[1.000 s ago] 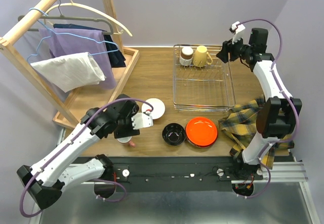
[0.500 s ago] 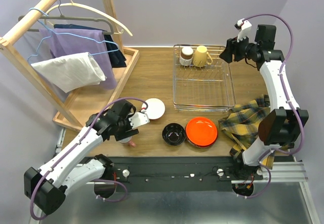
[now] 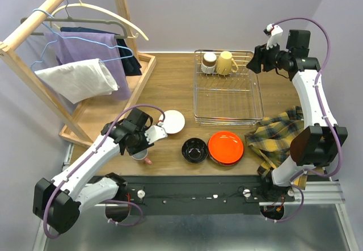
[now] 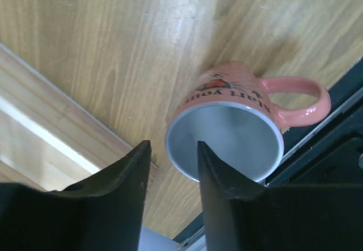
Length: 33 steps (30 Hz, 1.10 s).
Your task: Load the mixed dishes into the dish rack
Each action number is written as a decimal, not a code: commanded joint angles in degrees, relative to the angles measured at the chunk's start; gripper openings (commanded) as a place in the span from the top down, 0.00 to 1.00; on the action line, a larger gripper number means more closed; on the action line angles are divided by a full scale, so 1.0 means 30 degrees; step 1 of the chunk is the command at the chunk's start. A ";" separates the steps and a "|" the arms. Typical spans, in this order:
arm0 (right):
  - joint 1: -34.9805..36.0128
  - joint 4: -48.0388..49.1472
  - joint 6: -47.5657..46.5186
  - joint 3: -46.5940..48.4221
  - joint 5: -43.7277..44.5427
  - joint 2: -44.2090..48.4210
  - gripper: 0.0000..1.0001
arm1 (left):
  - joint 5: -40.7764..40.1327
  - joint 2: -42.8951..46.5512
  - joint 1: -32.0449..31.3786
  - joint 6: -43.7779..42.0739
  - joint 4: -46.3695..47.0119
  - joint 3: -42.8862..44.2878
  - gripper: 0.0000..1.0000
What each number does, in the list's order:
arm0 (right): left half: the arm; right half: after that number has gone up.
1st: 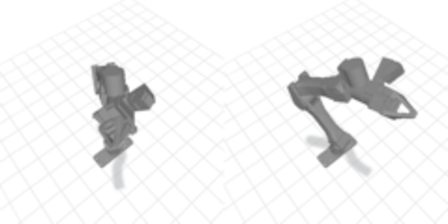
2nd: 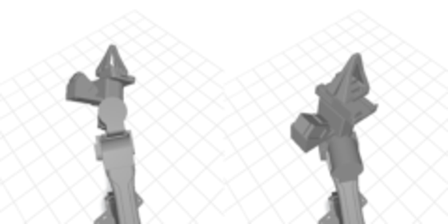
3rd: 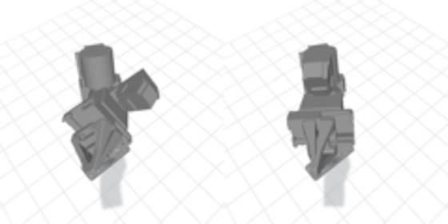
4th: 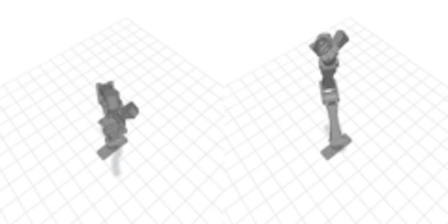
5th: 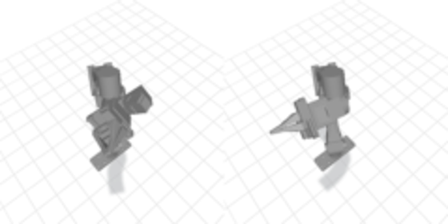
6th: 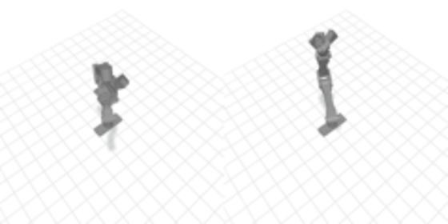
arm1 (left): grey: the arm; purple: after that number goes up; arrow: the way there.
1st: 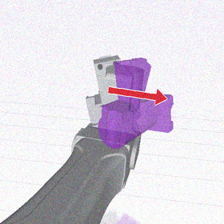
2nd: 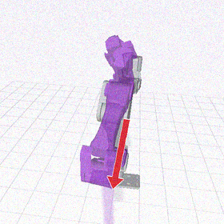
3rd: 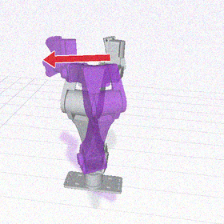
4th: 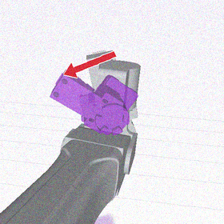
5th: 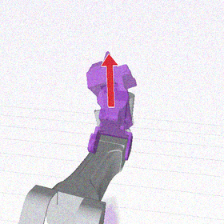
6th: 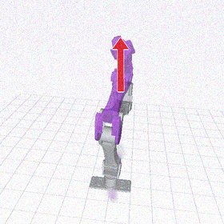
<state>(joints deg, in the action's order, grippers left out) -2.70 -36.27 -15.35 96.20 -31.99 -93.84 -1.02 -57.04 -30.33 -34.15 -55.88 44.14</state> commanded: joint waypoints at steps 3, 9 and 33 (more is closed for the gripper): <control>0.0021 -0.0507 0.0343 -0.0368 0.0175 0.0461 0.34 | 0.1655 -0.0996 0.0148 -0.0130 -0.1266 0.0489 0.79; 0.0021 -0.0420 0.0548 -0.0398 -0.0206 0.0373 0.34 | 0.2184 -0.1672 0.0148 0.0134 -0.2086 0.2157 1.00; -0.0008 0.5690 1.6585 -0.1067 -1.3061 -0.3141 0.34 | -0.1617 -0.2431 -0.2626 0.1190 1.4129 0.9547 1.00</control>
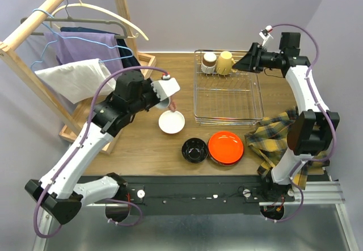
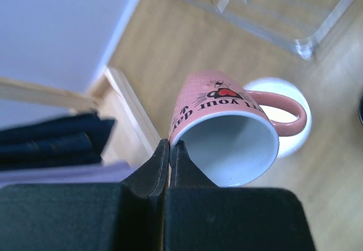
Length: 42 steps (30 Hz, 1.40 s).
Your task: Load the mixed dishes into the dish rack
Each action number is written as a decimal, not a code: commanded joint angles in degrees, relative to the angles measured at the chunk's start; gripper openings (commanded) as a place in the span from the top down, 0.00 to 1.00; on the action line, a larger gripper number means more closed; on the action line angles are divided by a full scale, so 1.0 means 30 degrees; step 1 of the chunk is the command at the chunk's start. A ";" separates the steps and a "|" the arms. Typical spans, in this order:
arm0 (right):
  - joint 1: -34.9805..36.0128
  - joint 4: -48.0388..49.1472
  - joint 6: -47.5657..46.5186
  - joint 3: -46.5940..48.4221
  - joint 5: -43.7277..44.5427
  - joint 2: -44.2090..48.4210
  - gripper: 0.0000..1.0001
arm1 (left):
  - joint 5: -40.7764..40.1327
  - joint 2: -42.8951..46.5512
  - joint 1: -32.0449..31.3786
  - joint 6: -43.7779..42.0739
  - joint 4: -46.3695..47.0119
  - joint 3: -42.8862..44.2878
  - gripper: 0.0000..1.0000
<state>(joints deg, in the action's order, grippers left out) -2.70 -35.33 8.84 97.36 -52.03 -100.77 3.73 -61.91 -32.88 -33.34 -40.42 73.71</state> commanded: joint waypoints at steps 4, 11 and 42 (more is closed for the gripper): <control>-0.0008 0.6972 1.2610 -0.1195 -0.8404 -0.1799 0.34 | -0.6276 -0.3405 -0.3888 -0.0452 1.5807 -0.0989 1.00; -0.0008 0.8349 1.4982 -0.2013 -0.9286 -0.2181 0.34 | -0.8594 -0.8422 -0.4742 0.1178 1.8249 0.3345 1.00; 0.0138 0.7764 1.6067 0.0211 -1.0607 -0.2533 0.39 | -0.9124 -1.1151 -0.5592 0.1329 1.9188 0.5664 1.00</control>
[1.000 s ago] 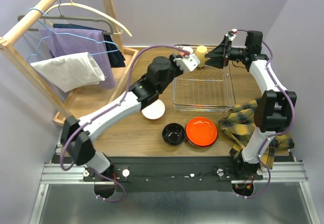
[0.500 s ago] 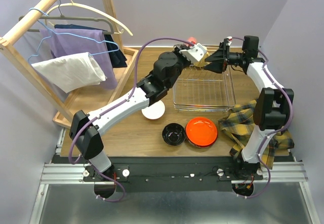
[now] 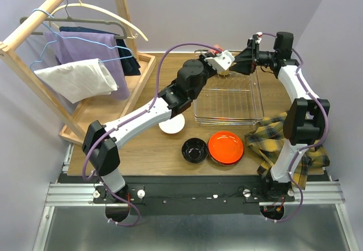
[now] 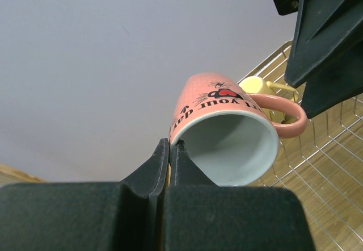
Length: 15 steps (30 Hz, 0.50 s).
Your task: Load the mixed dishes into the dish rack
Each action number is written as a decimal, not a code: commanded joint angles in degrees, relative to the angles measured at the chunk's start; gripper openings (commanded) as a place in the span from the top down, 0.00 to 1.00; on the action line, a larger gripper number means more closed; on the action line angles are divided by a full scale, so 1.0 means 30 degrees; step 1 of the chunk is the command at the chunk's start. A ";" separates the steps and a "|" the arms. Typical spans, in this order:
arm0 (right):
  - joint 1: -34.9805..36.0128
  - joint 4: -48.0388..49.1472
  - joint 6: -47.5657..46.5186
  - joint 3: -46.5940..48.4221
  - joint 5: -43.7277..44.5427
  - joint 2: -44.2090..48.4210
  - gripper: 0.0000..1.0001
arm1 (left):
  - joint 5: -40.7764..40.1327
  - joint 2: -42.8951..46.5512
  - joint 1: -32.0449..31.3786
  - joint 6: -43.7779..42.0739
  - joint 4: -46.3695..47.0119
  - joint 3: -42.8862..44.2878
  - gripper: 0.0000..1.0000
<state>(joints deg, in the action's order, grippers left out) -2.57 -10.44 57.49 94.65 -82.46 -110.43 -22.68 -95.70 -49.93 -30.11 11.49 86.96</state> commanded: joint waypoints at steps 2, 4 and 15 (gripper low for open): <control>0.0094 -0.0709 -0.0180 0.1320 -0.0435 0.0688 0.39 | -0.0293 0.0084 0.0091 0.0280 0.1884 0.1248 1.00; 0.0094 -0.0973 -0.0355 0.1408 -0.0406 0.0600 0.39 | -0.0264 0.0084 0.0091 0.0338 0.1884 0.1335 1.00; 0.0212 -0.1004 -0.0327 0.1788 -0.0552 0.0278 0.43 | 0.0410 -0.0853 0.0033 0.1071 0.1240 0.2390 1.00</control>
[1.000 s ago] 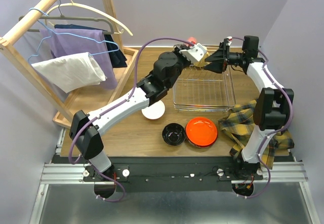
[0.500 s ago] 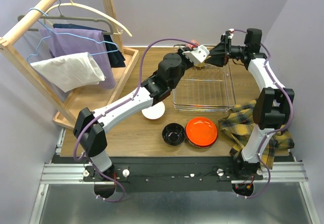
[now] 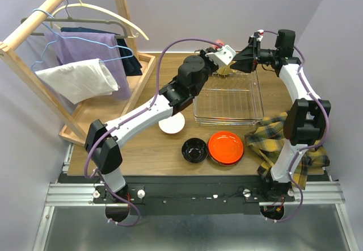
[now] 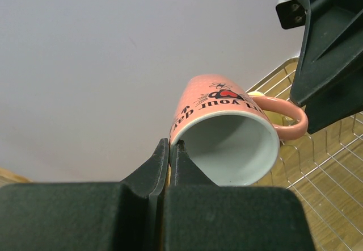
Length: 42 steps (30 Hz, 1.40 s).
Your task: Load the mixed dishes into the dish rack
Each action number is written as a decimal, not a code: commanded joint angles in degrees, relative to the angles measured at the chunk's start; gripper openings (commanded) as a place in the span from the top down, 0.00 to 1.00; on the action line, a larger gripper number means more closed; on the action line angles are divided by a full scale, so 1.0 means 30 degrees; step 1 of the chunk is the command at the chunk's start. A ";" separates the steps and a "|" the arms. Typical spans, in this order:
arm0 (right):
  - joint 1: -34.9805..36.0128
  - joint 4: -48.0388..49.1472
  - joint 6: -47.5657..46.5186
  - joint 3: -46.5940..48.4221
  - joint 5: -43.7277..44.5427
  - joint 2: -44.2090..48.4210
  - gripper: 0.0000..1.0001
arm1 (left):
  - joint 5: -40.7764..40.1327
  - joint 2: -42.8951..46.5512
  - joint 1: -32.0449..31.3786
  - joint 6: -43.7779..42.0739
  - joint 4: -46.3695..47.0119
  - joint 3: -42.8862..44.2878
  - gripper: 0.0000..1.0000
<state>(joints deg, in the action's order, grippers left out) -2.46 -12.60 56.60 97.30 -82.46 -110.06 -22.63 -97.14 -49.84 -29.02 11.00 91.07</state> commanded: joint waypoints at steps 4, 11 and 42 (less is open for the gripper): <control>0.0263 -0.0428 -0.0116 0.1435 -0.0552 -0.0138 0.45 | 0.0513 -0.0665 0.0004 0.0852 0.1341 0.1226 1.00; 0.0292 0.0068 0.0205 0.1025 -0.0611 -0.0169 0.55 | 0.0572 -0.0929 0.0004 0.1175 0.1166 0.1490 1.00; -0.1054 0.4413 -0.1601 0.4768 0.1728 -0.2686 1.00 | 0.1187 0.3667 0.0150 0.2084 -0.4486 -0.2345 0.28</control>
<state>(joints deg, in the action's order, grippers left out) -3.20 -0.54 59.37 106.13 -81.97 -115.96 -19.22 -93.93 -49.52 -22.02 2.33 87.37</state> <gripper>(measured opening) 0.209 0.704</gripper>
